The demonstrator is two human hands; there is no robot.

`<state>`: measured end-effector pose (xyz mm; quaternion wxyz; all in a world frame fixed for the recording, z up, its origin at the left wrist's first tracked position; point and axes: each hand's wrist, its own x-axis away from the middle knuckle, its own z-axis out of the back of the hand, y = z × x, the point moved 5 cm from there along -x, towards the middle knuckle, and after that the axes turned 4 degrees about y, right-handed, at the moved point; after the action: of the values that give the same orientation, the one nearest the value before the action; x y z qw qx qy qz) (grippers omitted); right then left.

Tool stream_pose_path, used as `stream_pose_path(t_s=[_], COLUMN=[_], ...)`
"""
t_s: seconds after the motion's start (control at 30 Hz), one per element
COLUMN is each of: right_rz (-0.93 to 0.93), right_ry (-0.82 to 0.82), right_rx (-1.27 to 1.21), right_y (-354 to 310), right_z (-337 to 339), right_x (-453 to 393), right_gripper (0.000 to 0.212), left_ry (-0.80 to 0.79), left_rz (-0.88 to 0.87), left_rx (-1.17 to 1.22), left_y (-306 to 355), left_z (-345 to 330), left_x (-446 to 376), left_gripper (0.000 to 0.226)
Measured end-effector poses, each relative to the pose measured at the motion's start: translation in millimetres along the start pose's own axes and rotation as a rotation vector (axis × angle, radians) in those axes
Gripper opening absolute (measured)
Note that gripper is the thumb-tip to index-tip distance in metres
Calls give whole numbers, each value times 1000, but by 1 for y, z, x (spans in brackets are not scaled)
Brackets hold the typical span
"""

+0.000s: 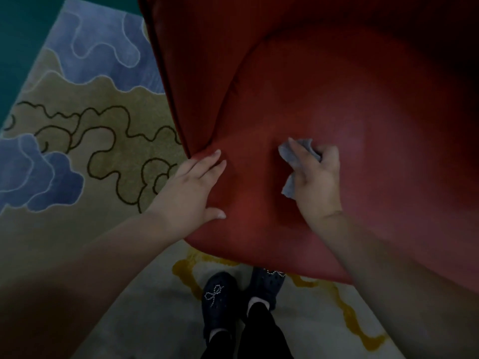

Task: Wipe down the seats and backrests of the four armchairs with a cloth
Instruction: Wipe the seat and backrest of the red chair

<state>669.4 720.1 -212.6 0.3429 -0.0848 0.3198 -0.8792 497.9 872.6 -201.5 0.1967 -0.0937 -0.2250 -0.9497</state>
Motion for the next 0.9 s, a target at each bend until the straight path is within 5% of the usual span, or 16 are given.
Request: stream_pose_path(t_s=[0.1, 0.27, 0.33, 0.43, 0.53, 0.73, 0.9], right_rz=[-62, -582, -621, -557, -524, -640, -344], right_ry=[-51, 343, 432, 327, 92, 466, 139], right_rx=[-184, -652, -705, -859, -790, -608, -87], right_y=[-15, 54, 64, 48, 37, 120, 97], right_z=[-10, 46, 58, 36, 18, 85, 65], right_x=[-24, -44, -46, -46, -49, -89, -59], right_gripper=[15, 31, 30, 25, 34, 28, 45], left_ry=[7, 30, 44, 38, -1, -18, -9], left_rz=[1, -5, -21, 0, 42, 74, 84], left_rx=[3, 5, 8, 26, 43, 3, -13], left_y=[11, 25, 34, 43, 47, 47, 53], left_z=[2, 3, 3, 3, 2, 6, 10], left_x=[-15, -33, -41, -55, -71, -98, -113], left_gripper=[104, 103, 102, 102, 103, 102, 101])
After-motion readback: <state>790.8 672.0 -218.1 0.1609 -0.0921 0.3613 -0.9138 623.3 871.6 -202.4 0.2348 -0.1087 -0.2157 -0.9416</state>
